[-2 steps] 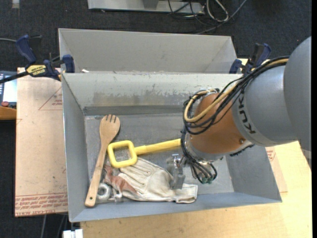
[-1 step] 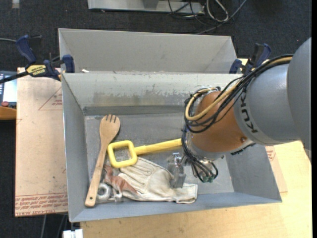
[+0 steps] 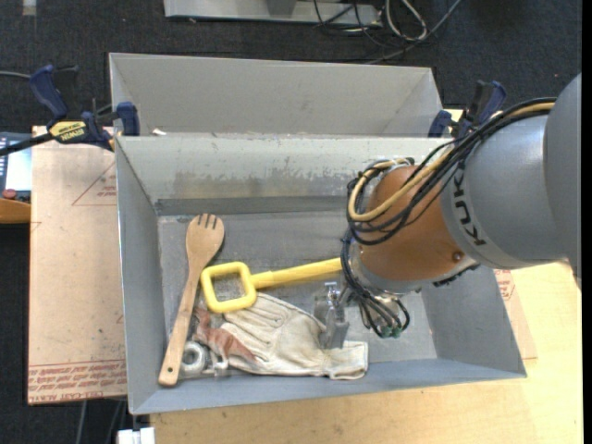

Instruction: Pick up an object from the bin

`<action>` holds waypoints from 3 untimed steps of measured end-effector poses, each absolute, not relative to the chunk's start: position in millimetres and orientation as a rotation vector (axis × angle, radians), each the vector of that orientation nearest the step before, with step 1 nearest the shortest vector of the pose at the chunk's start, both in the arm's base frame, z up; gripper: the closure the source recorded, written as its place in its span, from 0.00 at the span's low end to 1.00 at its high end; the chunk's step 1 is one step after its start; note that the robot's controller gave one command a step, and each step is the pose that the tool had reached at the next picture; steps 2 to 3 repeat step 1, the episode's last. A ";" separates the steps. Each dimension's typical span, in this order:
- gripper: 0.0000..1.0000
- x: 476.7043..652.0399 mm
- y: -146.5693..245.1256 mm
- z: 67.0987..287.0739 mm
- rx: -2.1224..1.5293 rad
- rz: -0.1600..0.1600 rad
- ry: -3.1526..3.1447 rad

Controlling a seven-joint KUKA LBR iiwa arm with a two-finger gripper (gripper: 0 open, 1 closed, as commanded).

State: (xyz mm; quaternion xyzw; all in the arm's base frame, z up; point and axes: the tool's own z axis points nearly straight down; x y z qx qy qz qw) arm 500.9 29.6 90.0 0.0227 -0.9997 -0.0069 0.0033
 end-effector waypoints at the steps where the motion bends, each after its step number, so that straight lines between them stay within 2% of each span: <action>1: 1.00 498.5 29.9 116.0 0.072 -0.022 -3.124; 3: 1.00 498.5 29.9 116.0 0.072 -0.022 -3.124</action>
Offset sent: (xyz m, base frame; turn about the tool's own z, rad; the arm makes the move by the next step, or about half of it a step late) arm -0.0022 0.0000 0.0395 -0.0002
